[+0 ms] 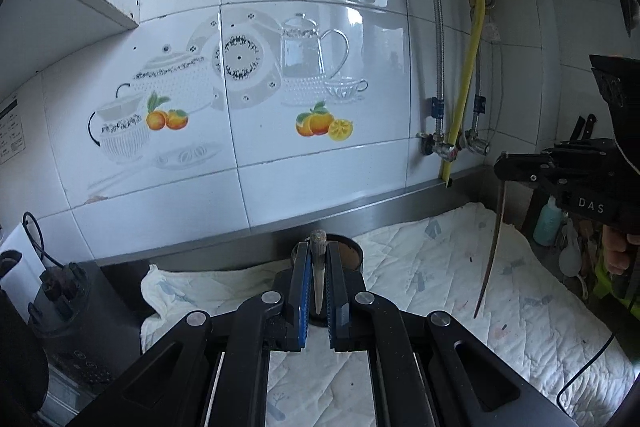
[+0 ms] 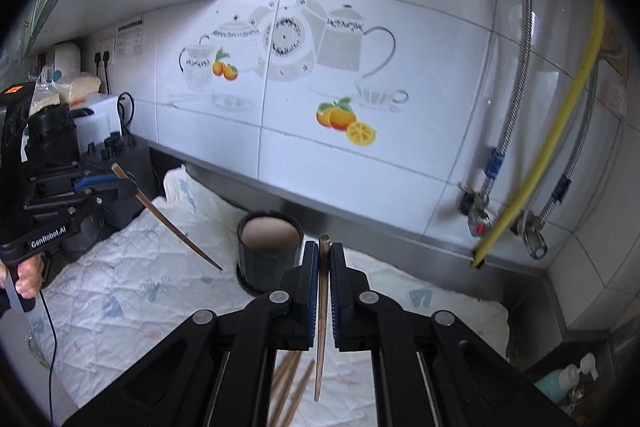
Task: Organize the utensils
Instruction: 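Carry the chopstick in the right gripper over the black holder, then lower the chopstick into the holder and open the right gripper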
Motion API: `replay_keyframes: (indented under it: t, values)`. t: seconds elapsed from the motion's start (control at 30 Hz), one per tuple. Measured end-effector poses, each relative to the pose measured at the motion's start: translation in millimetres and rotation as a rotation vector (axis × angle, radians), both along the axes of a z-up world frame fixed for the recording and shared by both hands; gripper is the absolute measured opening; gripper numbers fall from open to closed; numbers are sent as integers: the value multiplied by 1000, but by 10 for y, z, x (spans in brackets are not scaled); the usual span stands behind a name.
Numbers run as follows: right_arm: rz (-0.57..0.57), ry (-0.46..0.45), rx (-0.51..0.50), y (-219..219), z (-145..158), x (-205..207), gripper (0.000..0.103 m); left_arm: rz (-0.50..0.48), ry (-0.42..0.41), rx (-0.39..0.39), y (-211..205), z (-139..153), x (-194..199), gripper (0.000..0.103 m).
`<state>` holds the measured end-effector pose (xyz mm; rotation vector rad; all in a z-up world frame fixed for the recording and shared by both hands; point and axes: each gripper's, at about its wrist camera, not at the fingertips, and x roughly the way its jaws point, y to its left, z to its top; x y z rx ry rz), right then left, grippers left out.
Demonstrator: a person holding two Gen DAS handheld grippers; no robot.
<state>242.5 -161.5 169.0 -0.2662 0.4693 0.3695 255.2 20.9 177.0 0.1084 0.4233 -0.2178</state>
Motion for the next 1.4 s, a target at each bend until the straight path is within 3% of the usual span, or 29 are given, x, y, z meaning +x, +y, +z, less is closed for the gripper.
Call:
replay_keyframes:
  t: [0.17,0.4,0.6,0.77,1.1,1.4]
  values:
    - [18,-43,31,191,203,202,8,-19,-53,-4,-84,260,217,6]
    - [20,-130,162,346,476,487,8,-11,-65,-41,-63,457,605,6]
    - [-2,-155,273,420,474,788,8,-14,-94,-82,39,604,747,6]
    - [-19,-137,312,501,295,1027,8,-6,-67,-100,76,462,945,6]
    - [-24,-41,198,580,-137,1212,8,44,78,-71,89,-100,1368,7]
    - [-18,34,161,578,-307,1241,8,67,125,-75,148,-225,1450,8]
